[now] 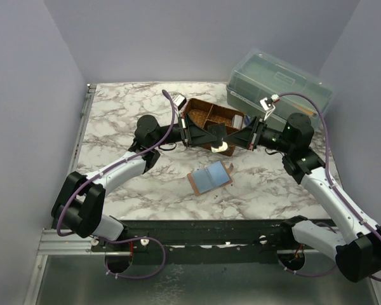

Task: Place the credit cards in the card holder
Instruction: Pick up the credit card from the storage box, then insert the credit card into the card holder.

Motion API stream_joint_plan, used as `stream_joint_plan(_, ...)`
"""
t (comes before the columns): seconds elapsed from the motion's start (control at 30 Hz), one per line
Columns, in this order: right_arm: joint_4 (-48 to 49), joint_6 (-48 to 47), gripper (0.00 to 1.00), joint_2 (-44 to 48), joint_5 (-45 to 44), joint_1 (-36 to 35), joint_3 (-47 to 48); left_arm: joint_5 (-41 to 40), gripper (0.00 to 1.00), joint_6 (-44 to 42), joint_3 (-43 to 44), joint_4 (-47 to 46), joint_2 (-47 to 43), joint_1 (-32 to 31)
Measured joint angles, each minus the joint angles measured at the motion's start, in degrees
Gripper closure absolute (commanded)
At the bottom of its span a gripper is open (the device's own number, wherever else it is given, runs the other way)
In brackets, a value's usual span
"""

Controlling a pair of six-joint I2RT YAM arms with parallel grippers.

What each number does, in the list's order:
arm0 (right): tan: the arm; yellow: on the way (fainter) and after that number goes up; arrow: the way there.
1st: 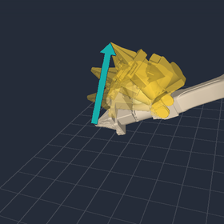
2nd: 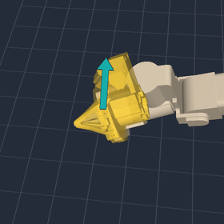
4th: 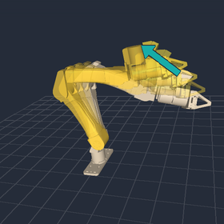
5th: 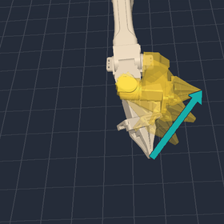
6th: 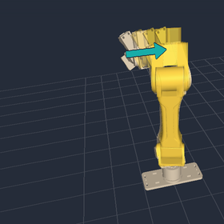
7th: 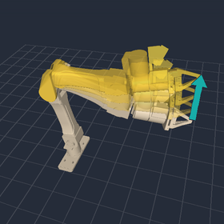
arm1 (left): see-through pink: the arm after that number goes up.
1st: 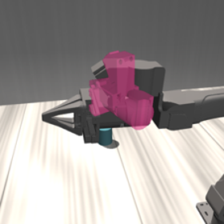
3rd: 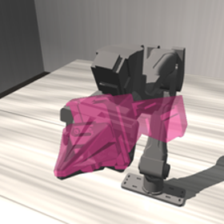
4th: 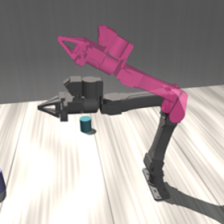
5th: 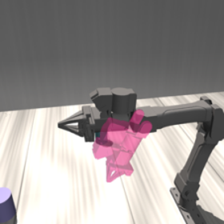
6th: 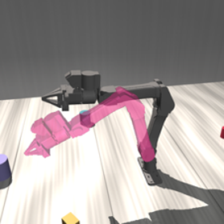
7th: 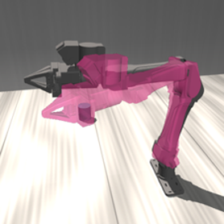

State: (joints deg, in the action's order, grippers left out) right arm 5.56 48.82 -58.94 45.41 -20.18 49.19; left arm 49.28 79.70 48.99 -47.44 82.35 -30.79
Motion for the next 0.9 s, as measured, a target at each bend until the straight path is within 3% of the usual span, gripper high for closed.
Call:
stream_joint_plan(0.1,0.33,-0.28,1.00,0.02,0.07,0.00,0.00,0.00,0.65,-0.04,-0.02,-0.24,0.00,-0.09)
stream_joint_plan(0.13,0.04,-0.83,1.00,0.04,-0.09,0.00,0.00,-0.04,0.59,-0.24,-0.22,-0.33,0.00,-0.09)
stream_joint_plan(0.27,-7.06,-6.34,1.00,0.92,-5.57,-0.24,0.11,-1.27,0.52,-3.28,-2.75,4.92,-0.24,-0.07)
stream_joint_plan(0.43,-16.52,-13.46,1.00,0.33,-13.14,-0.22,-0.94,-5.29,0.51,-13.55,-4.42,24.26,-0.17,-0.09)
stream_joint_plan(0.6,-19.63,-17.64,1.00,-5.20,-12.20,-0.22,-4.90,-9.92,0.57,-24.41,-3.45,42.69,3.06,-1.27)
stream_joint_plan(0.8,-18.88,-19.87,1.00,-15.58,-7.61,-0.42,-7.58,-12.79,0.74,-29.35,-3.48,49.53,7.74,-4.31)
stream_joint_plan(0.9,-18.29,-20.92,1.00,-20.61,-6.71,-0.50,-8.02,-14.19,0.77,-30.40,-3.48,50.60,10.60,-5.38)
